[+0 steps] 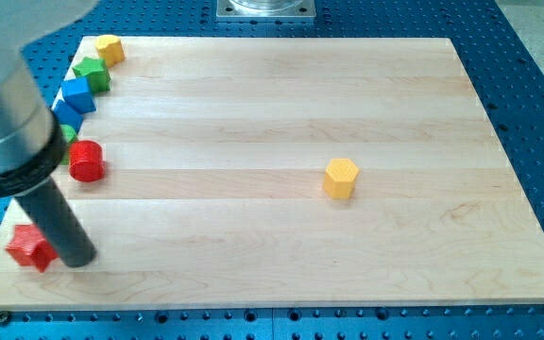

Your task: Move red blocks towards green circle

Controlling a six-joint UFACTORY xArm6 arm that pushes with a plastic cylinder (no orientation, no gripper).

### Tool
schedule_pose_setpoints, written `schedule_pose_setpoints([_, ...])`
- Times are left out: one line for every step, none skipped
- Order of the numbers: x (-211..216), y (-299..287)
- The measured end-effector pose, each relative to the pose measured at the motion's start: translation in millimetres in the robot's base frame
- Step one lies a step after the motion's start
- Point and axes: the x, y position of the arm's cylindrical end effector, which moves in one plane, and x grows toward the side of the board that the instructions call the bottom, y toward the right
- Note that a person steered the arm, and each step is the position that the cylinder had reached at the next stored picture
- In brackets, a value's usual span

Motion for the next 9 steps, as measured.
schedule_pose_setpoints([37.6, 14.9])
schedule_pose_setpoints([2.6, -8.1])
schedule_pose_setpoints([-19.8, 12.9])
schedule_pose_setpoints([36.4, 12.1])
schedule_pose_setpoints([21.5, -37.4])
schedule_pose_setpoints([-14.2, -34.4])
schedule_pose_setpoints([30.5, -63.4])
schedule_pose_setpoints([-21.3, -77.1])
schedule_pose_setpoints([-35.9, -28.3])
